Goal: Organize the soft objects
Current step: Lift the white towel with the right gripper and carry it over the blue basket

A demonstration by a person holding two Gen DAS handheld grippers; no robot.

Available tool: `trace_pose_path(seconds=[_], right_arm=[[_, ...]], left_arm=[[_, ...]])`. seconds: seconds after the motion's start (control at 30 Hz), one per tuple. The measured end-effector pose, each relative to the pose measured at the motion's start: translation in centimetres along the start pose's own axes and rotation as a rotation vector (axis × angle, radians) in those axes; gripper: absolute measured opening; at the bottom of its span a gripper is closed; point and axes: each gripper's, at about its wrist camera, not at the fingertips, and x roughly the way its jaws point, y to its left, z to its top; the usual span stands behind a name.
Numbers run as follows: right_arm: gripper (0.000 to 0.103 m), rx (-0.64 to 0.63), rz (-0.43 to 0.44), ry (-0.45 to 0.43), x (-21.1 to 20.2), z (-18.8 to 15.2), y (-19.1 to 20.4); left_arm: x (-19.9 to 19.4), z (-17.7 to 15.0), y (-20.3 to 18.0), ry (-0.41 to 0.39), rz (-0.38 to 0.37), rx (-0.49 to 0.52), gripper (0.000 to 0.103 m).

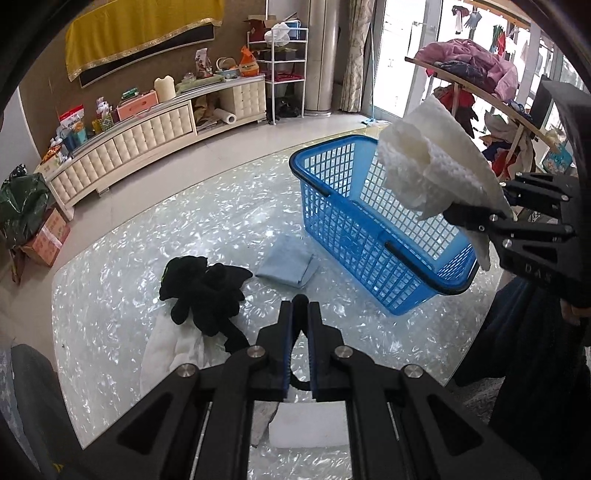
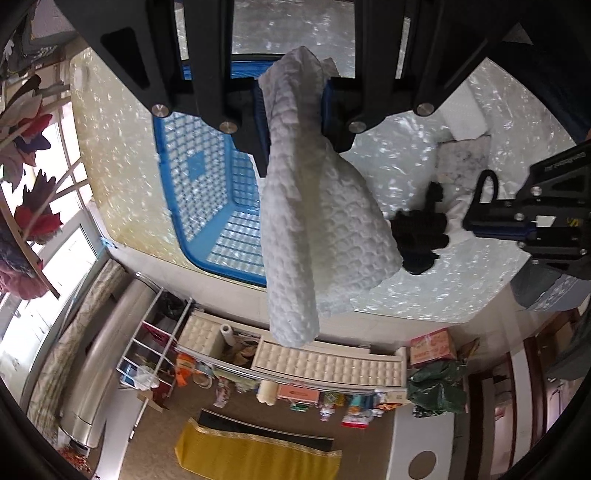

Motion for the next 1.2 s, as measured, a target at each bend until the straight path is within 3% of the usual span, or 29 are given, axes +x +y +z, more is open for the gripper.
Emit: trace_pose_path(seconds=[0.63, 1.03, 1.2], right_arm=[[0.022, -0.013, -0.081, 0.149, 7.4, 0.5, -3.0], [0.023, -0.007, -0.043, 0.275, 11.6, 0.8, -3.7], [0.023, -0.022, -0.092, 0.290, 12.5, 0.9, -3.9]], left_arm=[[1.1, 0.5, 0.9, 0.029, 0.003, -0.039, 0.006], [1.4, 0.9, 1.7, 0.039, 0.003, -0.067, 0.006], [1.5, 1.1, 1.7, 0.044, -0.001, -0.067, 0.006]])
